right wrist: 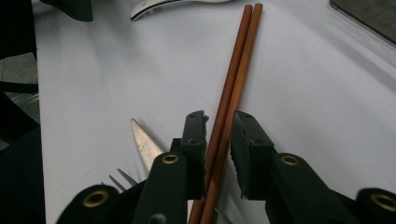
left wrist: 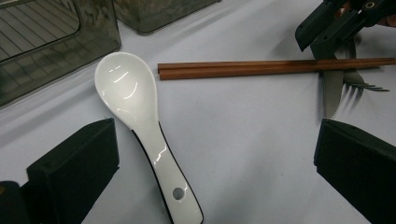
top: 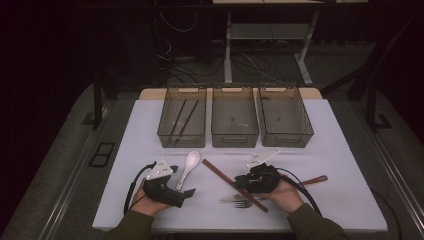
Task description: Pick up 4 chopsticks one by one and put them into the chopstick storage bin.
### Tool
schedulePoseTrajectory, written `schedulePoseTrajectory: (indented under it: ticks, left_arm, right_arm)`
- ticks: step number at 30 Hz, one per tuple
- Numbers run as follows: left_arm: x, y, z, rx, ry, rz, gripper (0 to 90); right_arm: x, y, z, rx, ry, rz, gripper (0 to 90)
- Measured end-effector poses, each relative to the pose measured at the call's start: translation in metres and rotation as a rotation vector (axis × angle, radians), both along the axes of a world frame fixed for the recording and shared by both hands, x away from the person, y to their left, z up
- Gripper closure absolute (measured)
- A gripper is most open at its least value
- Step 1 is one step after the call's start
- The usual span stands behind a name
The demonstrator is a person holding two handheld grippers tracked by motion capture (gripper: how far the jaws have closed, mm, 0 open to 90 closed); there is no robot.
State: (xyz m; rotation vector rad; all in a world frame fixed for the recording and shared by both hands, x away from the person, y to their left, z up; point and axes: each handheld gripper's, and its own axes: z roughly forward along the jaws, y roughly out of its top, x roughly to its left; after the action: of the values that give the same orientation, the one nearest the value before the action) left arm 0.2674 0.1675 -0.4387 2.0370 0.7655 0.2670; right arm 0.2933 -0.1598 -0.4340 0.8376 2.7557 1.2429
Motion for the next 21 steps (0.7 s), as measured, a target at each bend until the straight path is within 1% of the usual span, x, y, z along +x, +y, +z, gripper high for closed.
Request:
schedulePoseTrajectory:
  ticks: [5,10,21]
  left_arm:
    - [0.0000,-0.0001,0.0000,0.000,-0.001,-0.001,0.0]
    - [-0.0001,-0.0003,0.0000,-0.001,-0.002,0.000,0.0]
    - [-0.0002,0.0001,0.0000,-0.001,-0.001,0.001,0.0]
  right_arm:
    - [0.0004,0.0003,-0.0020,-0.023,-0.004,-0.008,78.0]
    - [0.0006,0.0010,-0.0035,-0.025,0.004,-0.008,78.7]
    - [0.0015,0.0009,-0.0052,-0.036,0.006,-0.011,80.0]
